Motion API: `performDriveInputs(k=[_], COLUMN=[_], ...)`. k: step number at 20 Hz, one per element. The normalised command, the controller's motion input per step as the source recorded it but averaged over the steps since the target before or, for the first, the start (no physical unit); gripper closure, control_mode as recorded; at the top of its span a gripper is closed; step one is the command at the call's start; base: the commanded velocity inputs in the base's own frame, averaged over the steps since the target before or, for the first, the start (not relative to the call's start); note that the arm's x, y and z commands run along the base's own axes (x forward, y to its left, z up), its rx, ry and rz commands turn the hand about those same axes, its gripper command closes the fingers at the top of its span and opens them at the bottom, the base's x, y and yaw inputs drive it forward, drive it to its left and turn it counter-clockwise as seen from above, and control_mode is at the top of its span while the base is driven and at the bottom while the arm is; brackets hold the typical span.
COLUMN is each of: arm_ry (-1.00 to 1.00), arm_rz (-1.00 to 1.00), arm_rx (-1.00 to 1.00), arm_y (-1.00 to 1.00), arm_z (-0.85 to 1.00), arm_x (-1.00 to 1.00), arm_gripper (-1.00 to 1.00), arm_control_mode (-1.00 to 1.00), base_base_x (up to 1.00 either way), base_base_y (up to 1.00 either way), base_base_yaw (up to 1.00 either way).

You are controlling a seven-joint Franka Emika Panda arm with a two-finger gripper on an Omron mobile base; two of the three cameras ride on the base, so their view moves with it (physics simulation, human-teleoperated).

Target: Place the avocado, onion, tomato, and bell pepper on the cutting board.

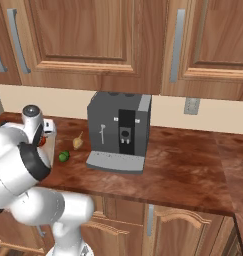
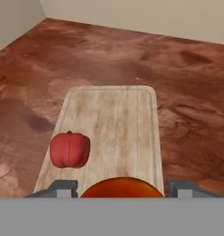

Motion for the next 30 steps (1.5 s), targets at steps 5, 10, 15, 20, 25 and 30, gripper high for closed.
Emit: performDriveInputs(k=[5,10,15,20,25,30], arm_ry=[0.05,0.06,0.07,0.1,0.08,0.06], arm_rz=[0.0,0.0,0.0,0.0,0.0,0.0], arm_rx=[0.0,0.0,0.0,0.0,0.0,0.0], arm_y=[0.17,0.06,0.06,0.12,0.17,0.09], arm_z=[-0.19,-0.19,-0.22,-0.31,-0.22,-0.18], arm_x=[0.14,0.17,0.18,0.19,0.17,0.19], arm_gripper=[1.0,1.0,1.0,1.0,1.0,1.0], arm_control_mode=[-1.0,-1.0,-1.0,-1.0,-1.0,-1.0], base_base_x=[0.0,0.0,0.0,0.0,0.0,0.0], base_base_y=[0.0,0.0,0.0,0.0,0.0,0.0], base_base_yaw=[0.0,0.0,0.0,0.0,0.0,0.0])
